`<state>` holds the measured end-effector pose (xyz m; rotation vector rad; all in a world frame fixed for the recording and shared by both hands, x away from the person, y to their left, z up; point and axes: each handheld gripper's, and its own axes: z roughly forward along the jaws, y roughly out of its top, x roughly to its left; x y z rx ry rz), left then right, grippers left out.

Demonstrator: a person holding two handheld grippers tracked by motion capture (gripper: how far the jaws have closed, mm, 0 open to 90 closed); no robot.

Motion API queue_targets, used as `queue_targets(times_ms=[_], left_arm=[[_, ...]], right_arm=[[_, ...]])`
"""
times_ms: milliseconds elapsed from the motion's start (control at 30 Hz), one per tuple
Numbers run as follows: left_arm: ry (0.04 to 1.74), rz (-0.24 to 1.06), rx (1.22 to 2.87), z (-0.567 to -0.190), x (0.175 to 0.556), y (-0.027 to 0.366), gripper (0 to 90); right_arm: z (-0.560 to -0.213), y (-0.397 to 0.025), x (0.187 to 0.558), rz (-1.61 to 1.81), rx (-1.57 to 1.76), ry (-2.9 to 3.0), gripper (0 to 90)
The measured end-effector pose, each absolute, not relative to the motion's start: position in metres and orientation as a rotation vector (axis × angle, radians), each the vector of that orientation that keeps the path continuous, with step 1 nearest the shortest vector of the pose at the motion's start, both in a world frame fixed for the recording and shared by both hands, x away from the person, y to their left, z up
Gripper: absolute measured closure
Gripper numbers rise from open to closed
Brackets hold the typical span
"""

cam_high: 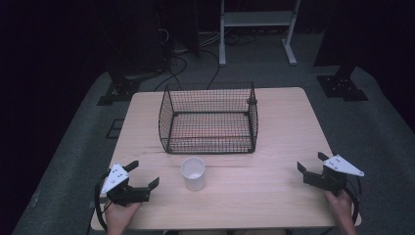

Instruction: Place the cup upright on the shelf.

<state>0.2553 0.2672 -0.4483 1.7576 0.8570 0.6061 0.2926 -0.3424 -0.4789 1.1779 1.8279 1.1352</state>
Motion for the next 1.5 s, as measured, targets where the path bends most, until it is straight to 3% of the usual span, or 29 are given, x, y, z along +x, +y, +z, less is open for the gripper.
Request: queue_targets(times_ms=[500,1500], left_arm=[[0.705,0.544,1.801,-0.446,0.253,0.243,1.9],[0.59,0.444,1.921,-0.445,0.258,0.206,1.9]], right_arm=[[-0.479,-0.342,0.293,1.137,1.171,1.833,13.0],[-0.479,-0.341,0.293,1.129,1.162,1.834,13.0]])
